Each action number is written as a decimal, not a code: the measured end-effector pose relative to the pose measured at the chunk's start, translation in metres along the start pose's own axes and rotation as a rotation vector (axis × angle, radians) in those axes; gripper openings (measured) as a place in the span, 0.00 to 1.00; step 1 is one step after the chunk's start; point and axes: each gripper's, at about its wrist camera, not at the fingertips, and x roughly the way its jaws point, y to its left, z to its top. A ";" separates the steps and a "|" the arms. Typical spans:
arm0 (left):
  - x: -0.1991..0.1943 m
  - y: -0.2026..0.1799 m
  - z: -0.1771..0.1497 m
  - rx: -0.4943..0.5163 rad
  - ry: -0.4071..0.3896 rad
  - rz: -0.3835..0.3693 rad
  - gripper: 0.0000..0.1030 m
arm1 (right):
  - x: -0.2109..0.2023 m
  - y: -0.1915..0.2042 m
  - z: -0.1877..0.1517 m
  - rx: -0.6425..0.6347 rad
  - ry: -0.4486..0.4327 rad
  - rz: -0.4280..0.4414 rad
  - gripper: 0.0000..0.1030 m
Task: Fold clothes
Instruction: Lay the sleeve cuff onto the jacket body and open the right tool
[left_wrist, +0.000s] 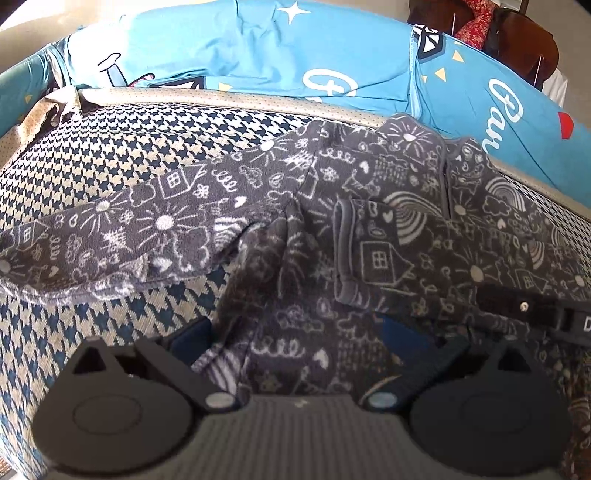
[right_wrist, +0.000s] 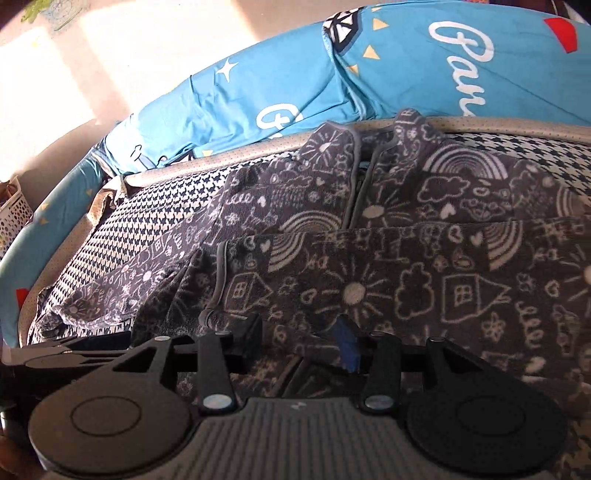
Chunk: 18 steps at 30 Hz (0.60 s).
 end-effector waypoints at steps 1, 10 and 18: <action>-0.001 -0.001 0.000 0.003 -0.001 0.000 1.00 | -0.003 -0.001 0.000 0.006 -0.006 -0.007 0.44; -0.008 -0.008 -0.005 0.034 -0.002 0.009 1.00 | -0.027 -0.015 -0.001 0.057 -0.051 -0.071 0.44; -0.008 -0.019 -0.009 0.068 0.008 0.000 1.00 | -0.046 -0.022 -0.002 0.074 -0.066 -0.147 0.45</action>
